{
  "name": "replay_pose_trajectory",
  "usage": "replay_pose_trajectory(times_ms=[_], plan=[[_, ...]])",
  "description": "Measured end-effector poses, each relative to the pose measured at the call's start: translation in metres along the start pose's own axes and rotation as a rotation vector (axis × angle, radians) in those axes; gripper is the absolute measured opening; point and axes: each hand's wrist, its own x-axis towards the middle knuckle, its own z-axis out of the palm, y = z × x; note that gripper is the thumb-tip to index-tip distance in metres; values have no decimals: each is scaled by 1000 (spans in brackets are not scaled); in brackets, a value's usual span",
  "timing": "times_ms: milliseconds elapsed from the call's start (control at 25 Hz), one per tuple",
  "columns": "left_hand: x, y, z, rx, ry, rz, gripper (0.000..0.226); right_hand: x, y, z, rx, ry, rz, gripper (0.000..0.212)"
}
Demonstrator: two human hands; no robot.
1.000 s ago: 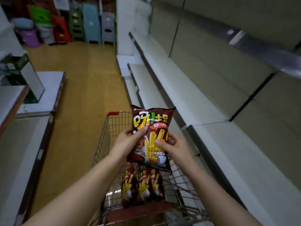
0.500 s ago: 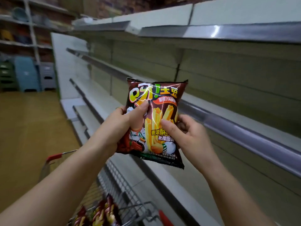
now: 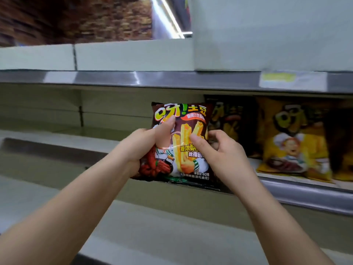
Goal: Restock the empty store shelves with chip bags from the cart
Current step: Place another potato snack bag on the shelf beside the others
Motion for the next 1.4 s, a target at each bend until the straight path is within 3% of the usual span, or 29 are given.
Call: replay_pose_trajectory(times_ms=[120,320,440,560,800,1040,1120,1200,1320,1400], plan=[[24,7,28,59,-84,-21,101,14,14,-24,-75,93,62,46],[68,18,54,29,-145,49,40,43,22,-50,-229,170,172,49],[86,12,64,13,-136,45,30,52,21,-53,-343,176,238,44],[100,1,72,1,-158,31,18,51,22,-47,-361,138,312,60],[112,-19,82,107,-208,130,28,54,39,-33,-485,97,359,59],[108,-27,86,103,-174,88,61,52,42,-29,-536,99,408,59],[98,-26,89,-12,-130,77,80,44,40,-27,-616,176,304,60],[84,-27,89,-22,-18,117,93,32,37,-20,-658,302,61,57],[51,-32,77,27,214,268,64,17,26,7,-515,448,-342,47],[25,-44,53,6,335,371,43,6,15,39,-343,421,-506,40]])
